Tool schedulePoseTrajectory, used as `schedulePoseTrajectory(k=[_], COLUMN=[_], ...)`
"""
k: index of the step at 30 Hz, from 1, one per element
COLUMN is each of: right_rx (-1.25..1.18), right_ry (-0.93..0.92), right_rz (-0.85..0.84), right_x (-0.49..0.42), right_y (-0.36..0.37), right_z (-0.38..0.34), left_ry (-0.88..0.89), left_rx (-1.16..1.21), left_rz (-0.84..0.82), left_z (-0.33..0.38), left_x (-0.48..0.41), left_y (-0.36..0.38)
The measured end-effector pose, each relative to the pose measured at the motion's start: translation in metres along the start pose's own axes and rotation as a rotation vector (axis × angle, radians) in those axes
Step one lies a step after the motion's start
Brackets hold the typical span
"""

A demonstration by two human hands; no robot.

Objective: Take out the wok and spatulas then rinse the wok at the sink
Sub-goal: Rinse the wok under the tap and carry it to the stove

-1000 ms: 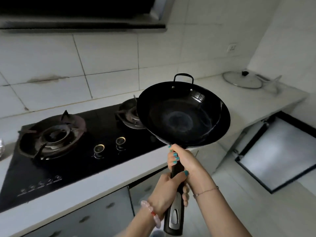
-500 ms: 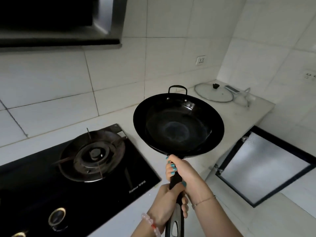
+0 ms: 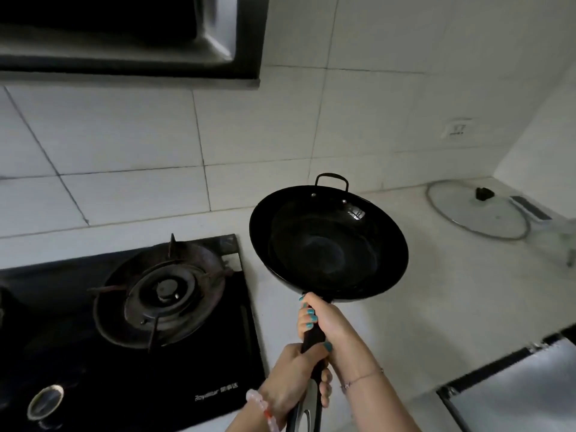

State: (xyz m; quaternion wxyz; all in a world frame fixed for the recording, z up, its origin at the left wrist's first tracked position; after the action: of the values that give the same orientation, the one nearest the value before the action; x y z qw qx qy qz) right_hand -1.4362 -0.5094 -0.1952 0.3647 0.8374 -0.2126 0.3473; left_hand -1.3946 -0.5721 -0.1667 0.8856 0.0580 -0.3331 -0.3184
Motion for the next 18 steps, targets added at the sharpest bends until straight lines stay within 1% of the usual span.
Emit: schedulePoseTrajectory(k=[4, 9, 13, 18], right_rx=[0.124, 0.274, 0.363, 0.423], right_ry=[0.072, 0.143, 0.197, 0.241], right_rz=[-0.071, -0.172, -0.213, -0.228], right_x=[-0.019, -0.033, -0.038, -0.042], right_y=[-0.006, -0.015, -0.025, -0.033], right_z=[-0.018, -0.036, -0.043, -0.049], left_ry=[0.014, 0.051, 0.067, 0.072], left_rx=[0.058, 0.127, 0.16, 0.189], left_rz=[0.142, 0.27, 0.353, 0.396], left_z=[0.001, 0.006, 0.005, 0.003], left_x=[-0.027, -0.045, -0.053, -0.064], left_y=[0.012, 0.036, 0.049, 0.06])
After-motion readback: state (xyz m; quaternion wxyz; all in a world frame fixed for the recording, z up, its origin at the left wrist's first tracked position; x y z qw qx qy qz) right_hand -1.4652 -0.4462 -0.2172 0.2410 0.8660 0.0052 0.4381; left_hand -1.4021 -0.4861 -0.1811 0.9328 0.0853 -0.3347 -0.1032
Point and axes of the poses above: each hand's wrist, its own x-axis away from the middle knuckle, its own y-axis out of the palm, z = x × y, the point moved 9 cm from there along -x, towards the middle knuckle, and after that the axes turned 3 degrees about -x, right-handed, at the moved point
